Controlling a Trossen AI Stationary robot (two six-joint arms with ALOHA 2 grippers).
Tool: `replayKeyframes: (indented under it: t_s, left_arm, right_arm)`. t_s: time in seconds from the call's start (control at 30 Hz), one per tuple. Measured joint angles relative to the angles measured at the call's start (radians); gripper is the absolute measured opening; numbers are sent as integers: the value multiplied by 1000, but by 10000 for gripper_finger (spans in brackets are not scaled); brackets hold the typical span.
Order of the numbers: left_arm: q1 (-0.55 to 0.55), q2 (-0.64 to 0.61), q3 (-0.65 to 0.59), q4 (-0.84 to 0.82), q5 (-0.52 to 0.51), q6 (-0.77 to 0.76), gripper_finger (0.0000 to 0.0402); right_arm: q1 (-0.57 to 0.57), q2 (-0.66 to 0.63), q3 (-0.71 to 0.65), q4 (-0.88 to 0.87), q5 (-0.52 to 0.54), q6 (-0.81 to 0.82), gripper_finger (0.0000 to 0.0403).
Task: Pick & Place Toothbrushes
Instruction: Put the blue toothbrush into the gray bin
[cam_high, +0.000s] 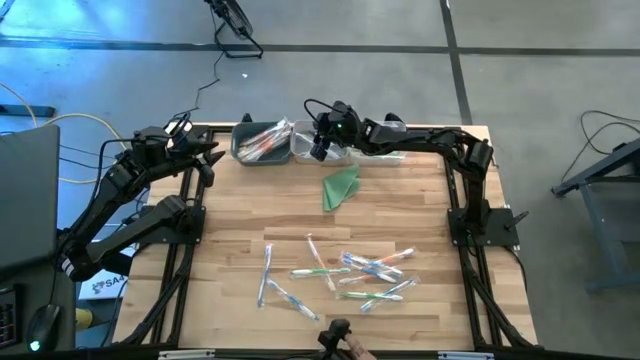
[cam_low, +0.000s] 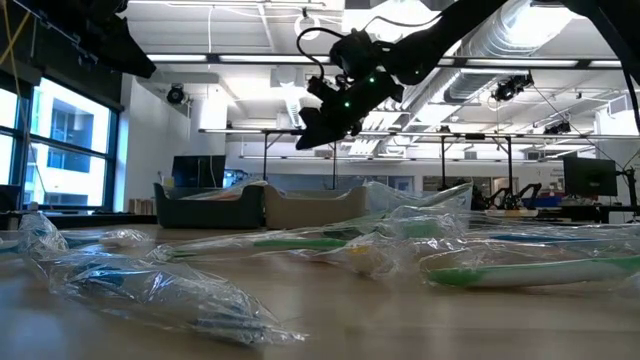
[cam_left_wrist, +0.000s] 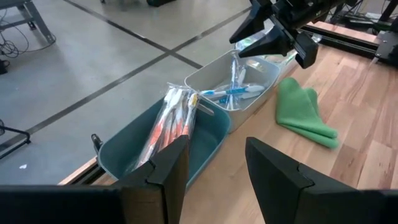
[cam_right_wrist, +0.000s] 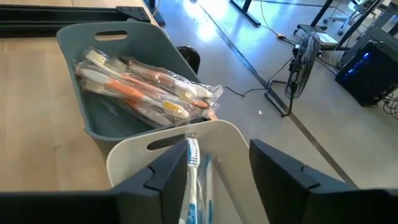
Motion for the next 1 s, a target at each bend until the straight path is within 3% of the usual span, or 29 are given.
replayKeyframes:
  t_s: [0.27, 0.57, 0.7, 1.0]
  left_arm:
    - [0, 0, 0, 0, 2, 0, 155]
    - [0, 0, 0, 0, 2, -2, 155]
    - [0, 0, 1, 1, 42, -6, 155]
    - [0, 0, 1, 2, 45, -23, 155]
  right_arm:
    - [6, -22, 0, -3, 5, -26, 192]
    - [107, -196, 0, -23, 7, -24, 189]
    - [162, -281, 1, -111, 5, -15, 189]
    - [262, -397, 1, -457, 10, 169, 176]
